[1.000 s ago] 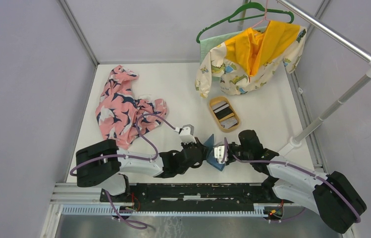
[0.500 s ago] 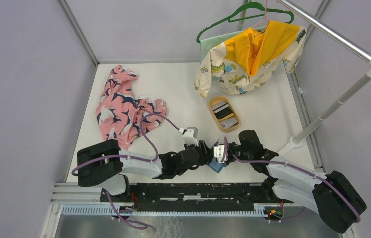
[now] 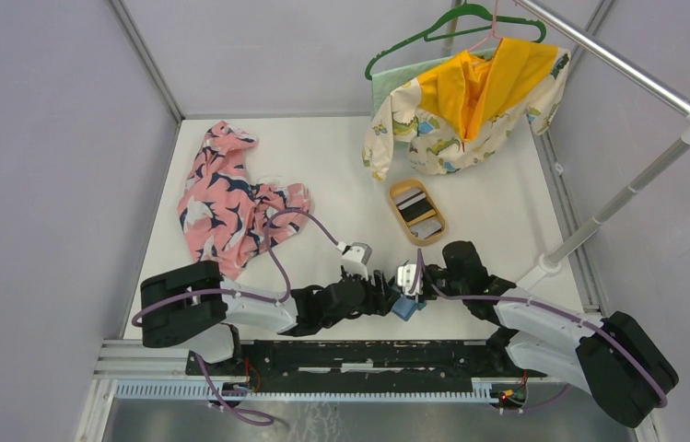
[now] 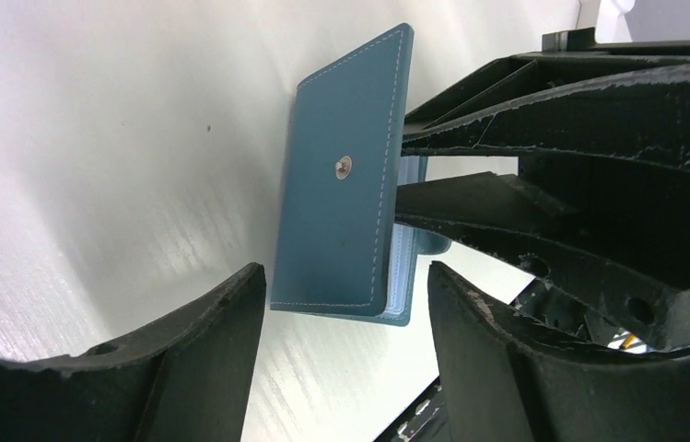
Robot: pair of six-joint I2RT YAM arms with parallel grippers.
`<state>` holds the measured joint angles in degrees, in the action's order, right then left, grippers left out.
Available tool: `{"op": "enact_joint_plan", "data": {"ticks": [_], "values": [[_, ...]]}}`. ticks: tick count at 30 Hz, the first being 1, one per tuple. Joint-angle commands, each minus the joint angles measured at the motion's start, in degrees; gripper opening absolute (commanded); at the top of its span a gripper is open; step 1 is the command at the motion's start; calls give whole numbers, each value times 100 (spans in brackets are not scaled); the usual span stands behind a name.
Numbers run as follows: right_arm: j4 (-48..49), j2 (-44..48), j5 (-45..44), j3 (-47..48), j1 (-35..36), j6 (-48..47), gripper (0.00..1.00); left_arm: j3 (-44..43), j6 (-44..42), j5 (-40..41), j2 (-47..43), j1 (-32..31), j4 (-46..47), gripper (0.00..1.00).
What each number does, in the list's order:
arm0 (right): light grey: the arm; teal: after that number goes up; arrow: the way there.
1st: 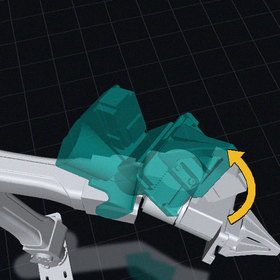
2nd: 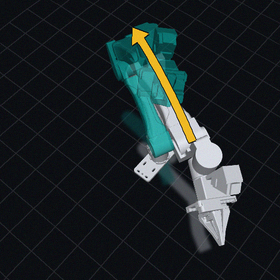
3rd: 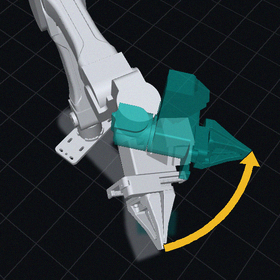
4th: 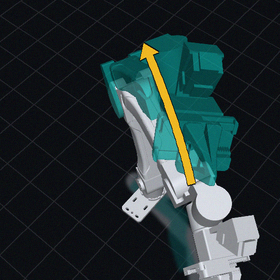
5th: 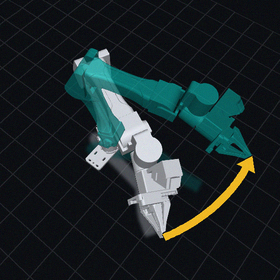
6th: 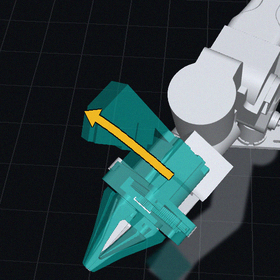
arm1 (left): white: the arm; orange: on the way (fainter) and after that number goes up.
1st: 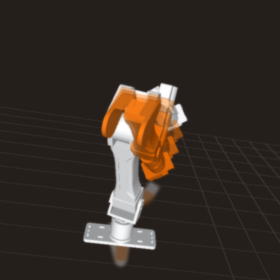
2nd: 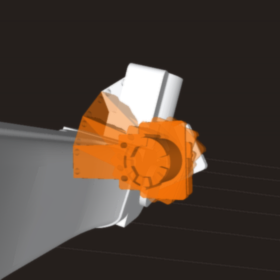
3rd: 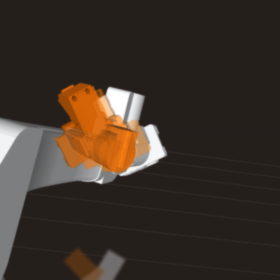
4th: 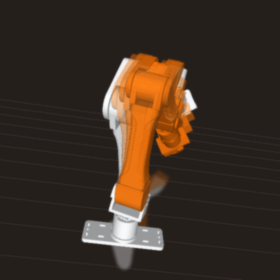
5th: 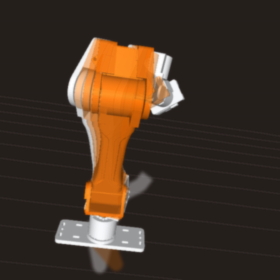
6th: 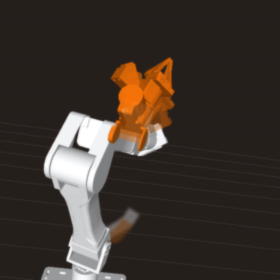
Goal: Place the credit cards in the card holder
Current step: Open the card holder.
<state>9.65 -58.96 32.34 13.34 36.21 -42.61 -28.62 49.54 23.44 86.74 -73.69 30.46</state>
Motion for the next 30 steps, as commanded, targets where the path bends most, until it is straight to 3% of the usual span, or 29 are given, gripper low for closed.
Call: {"op": "enact_joint_plan", "data": {"ticks": [1, 6, 12, 18, 19, 24, 30], "values": [[261, -52, 16, 97, -59, 305, 33, -144, -561, 72, -55, -19, 3, 70], [274, -108, 47, 121, -86, 383, 28, -441, -788, 112, 215, -22, -198, 58], [279, -134, 88, 140, -153, 455, 24, -810, -1092, 320, 488, -23, -515, 52], [132, -92, 187, 216, -265, 398, 22, -1084, -1161, 679, 592, -8, -1021, 6], [-27, -69, 252, 254, -296, 268, 24, -1075, -1094, 744, 579, -11, -1077, 2], [-937, -15, 853, 363, -383, -808, 33, -740, -229, 1041, 290, 74, -1198, 2], [-1287, -112, 369, 457, -386, -1125, 32, -103, 1351, 1655, -219, 115, -1077, 2]]}}
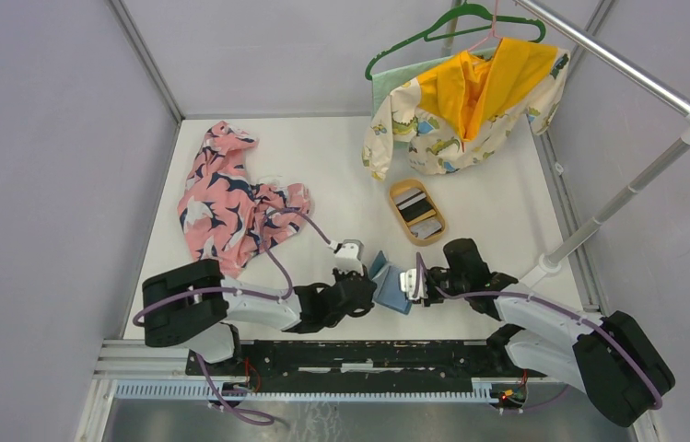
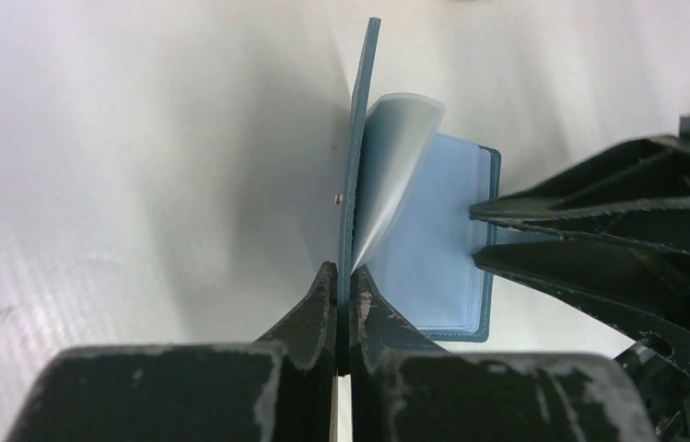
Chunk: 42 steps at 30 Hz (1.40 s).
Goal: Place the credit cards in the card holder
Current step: Open the card holder, then place the card holder at the center of the board.
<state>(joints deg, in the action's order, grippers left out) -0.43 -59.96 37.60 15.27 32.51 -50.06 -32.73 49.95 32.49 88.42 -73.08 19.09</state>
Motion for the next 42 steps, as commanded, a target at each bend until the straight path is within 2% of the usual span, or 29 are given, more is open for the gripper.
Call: {"op": "enact_joint_plan", "data": {"ticks": [1, 6, 9, 14, 17, 22, 27, 31, 36, 38, 42], "values": [[-191, -23, -341, 256, -26, -313, 31, 398, 1508, 806, -447, 75, 135, 2], [220, -243, -911, 233, -149, 103, 30, 668, 1843, 835, -506, 146, 685, 2], [218, -355, -816, 296, -245, 248, 31, 689, 2081, 685, -261, 204, 987, 2], [56, -395, -394, 459, -689, 423, 38, 674, 2412, 570, 190, 228, 1463, 2], [-127, -447, -28, 517, -1099, 511, 45, 680, 2546, 634, 287, 239, 1550, 2], [-347, -687, 76, 626, -1432, 431, 46, 642, 2634, 736, 433, 239, 1567, 2], [-588, -868, 429, 683, -1643, 209, 46, 477, 2764, 853, 521, 202, 1111, 2], [-964, -693, 897, 880, -1901, 30, 50, 362, 3021, 1460, 306, 3, 240, 2], [-1887, -321, 1440, 1328, -2104, -577, 56, -174, 3078, 2093, 135, -253, -916, 2], [-2101, -178, 1478, 1535, -2143, -672, 61, -242, 3224, 2185, 201, -302, -1015, 2], [-2008, -87, 2058, 1467, -2130, -586, 63, -282, 3529, 2233, 396, -405, -1026, 2]]}}
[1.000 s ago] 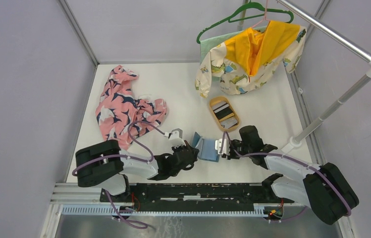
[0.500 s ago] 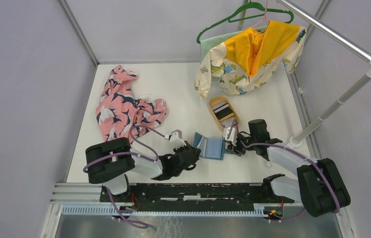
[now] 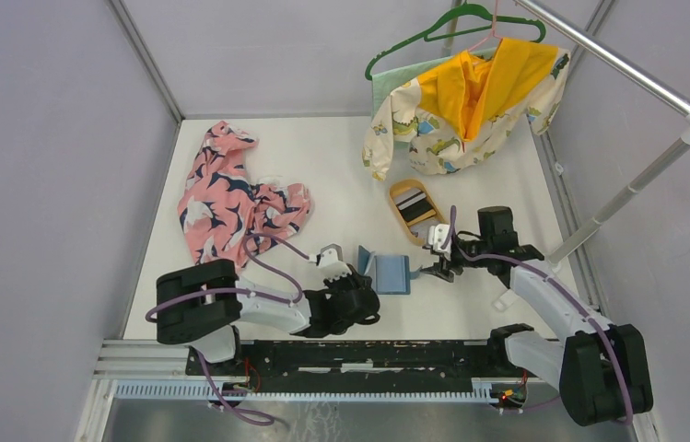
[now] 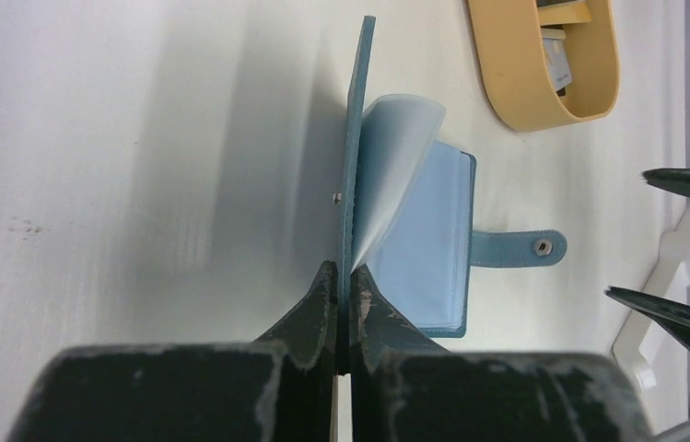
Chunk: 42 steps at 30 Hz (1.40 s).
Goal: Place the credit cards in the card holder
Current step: Place the card holder at the center of the board.
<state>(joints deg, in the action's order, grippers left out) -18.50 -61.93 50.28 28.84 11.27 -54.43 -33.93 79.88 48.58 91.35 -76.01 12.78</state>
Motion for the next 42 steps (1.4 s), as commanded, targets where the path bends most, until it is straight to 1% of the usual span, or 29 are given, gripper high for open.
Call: {"op": "enact_joint_plan", "data": {"ticks": [1, 3, 4, 6, 9, 12, 15, 17, 20, 21, 23, 28, 32, 35, 39, 42], "values": [[-168, 77, 974, 92, 61, -120, 63, -184, 590, 688, 149, -184, -398, 2], [-12, 33, 948, 72, 400, 52, 63, -261, 704, 837, 261, -349, -400, 2], [228, 27, 726, 11, 650, 226, 62, -324, 760, 892, 334, -420, -403, 2], [882, -2, 181, -175, 1045, 905, 62, -468, 910, 929, 518, -556, -408, 2], [1605, -184, -435, -352, 1269, 1689, 60, -700, 1124, 933, 780, -719, -416, 2], [1984, -427, -957, -499, 1419, 2055, 54, -911, 1274, 946, 951, -813, -454, 2], [1865, -746, -1229, -397, 1544, 2056, 45, -1019, 1442, 979, 998, -871, -597, 4], [1572, -851, -1288, -293, 1580, 1870, 43, -1044, 1594, 1003, 975, -895, -712, 7], [1271, -873, -1328, -267, 1606, 1492, 41, -1024, 1687, 951, 972, -931, -730, 18], [1180, -880, -1340, -250, 1603, 1375, 41, -1019, 1613, 891, 972, -931, -664, 27], [1065, -936, -1375, -238, 1606, 1224, 40, -1006, 1475, 737, 953, -924, -553, 38], [883, -1158, -1371, -177, 1603, 1095, 40, -621, 1029, 302, 666, -784, 103, 46], [824, -1162, -1346, -150, 1602, 1013, 40, 62, 352, -475, 274, -357, 808, 48], [796, -1130, -1319, -151, 1605, 958, 40, 325, -359, -1080, 103, 50, 1226, 50], [752, -1132, -1336, -159, 1605, 878, 40, 109, -1425, -1801, 150, 409, 1286, 51], [702, -1132, -1363, -146, 1606, 817, 40, -122, -1945, -2278, 313, 580, 1264, 49]]}}
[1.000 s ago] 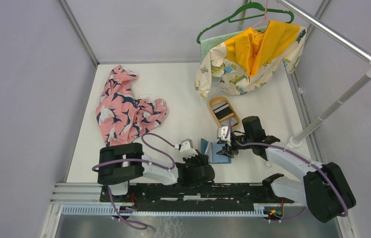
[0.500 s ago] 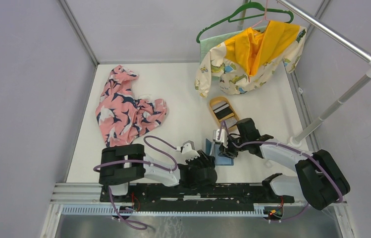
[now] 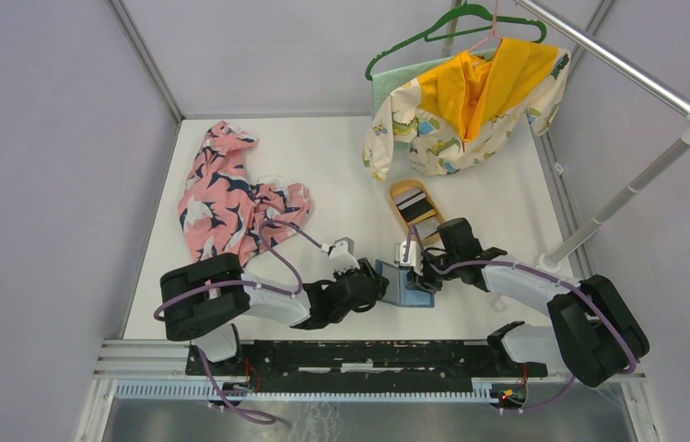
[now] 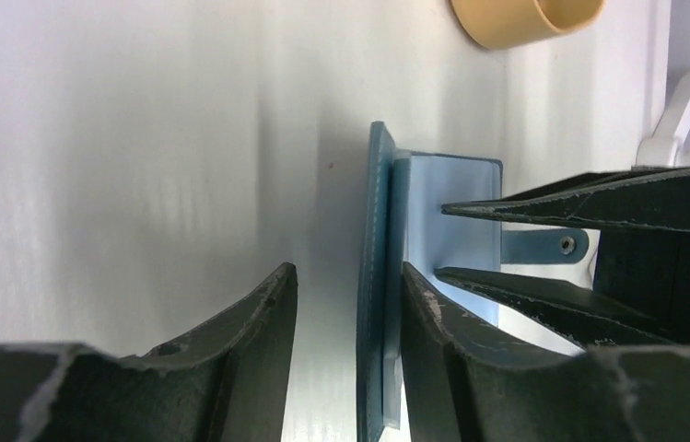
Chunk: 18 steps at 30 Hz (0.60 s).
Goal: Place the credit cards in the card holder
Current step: Place the card holder at the center of the board.
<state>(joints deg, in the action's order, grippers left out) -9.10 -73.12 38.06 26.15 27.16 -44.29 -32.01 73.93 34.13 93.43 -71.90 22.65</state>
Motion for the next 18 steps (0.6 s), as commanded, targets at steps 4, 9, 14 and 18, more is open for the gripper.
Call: {"op": "enact_joint_plan", "data": {"ticks": [4, 9, 14, 18], "values": [[-315, -9, -108, 157, 7, -267, 41, -150, -1542, -1388, 237, 450, 712, 14], [-842, 208, 266, 570, -162, -447, 45, 227, -1376, -1465, 161, 540, 1206, 2], [-1009, 1010, 767, 964, -730, -165, 52, 234, -983, -724, 78, 334, 1094, 2], [-175, 1355, 627, 1076, -1075, 899, 64, -214, -486, 166, 129, 7, 219, 2]]}}
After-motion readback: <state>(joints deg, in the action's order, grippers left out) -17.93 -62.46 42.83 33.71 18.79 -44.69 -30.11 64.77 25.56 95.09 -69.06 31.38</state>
